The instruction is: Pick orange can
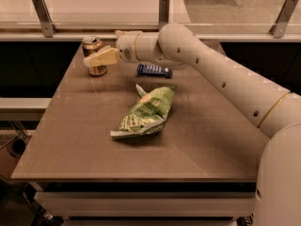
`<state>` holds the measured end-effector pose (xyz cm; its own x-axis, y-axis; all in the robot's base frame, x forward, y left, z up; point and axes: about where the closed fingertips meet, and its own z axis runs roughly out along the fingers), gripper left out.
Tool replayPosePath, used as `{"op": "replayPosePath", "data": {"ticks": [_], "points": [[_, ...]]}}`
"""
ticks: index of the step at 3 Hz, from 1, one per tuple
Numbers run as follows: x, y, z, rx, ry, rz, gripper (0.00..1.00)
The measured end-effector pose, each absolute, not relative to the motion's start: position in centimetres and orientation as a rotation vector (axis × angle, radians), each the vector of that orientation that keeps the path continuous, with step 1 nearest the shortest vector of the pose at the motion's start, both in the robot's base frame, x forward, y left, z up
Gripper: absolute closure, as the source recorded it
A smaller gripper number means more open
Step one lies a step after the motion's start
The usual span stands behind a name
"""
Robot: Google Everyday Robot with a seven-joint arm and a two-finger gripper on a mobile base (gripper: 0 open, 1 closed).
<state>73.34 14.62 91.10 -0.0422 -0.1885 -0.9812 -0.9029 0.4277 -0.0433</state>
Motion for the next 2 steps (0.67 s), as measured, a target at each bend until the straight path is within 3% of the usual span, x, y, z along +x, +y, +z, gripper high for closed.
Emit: {"op": "replayPosePath", "data": {"ticks": [2], "points": [[74.7,17.2,89.8,-1.004,1.486,0.848,0.0]]}}
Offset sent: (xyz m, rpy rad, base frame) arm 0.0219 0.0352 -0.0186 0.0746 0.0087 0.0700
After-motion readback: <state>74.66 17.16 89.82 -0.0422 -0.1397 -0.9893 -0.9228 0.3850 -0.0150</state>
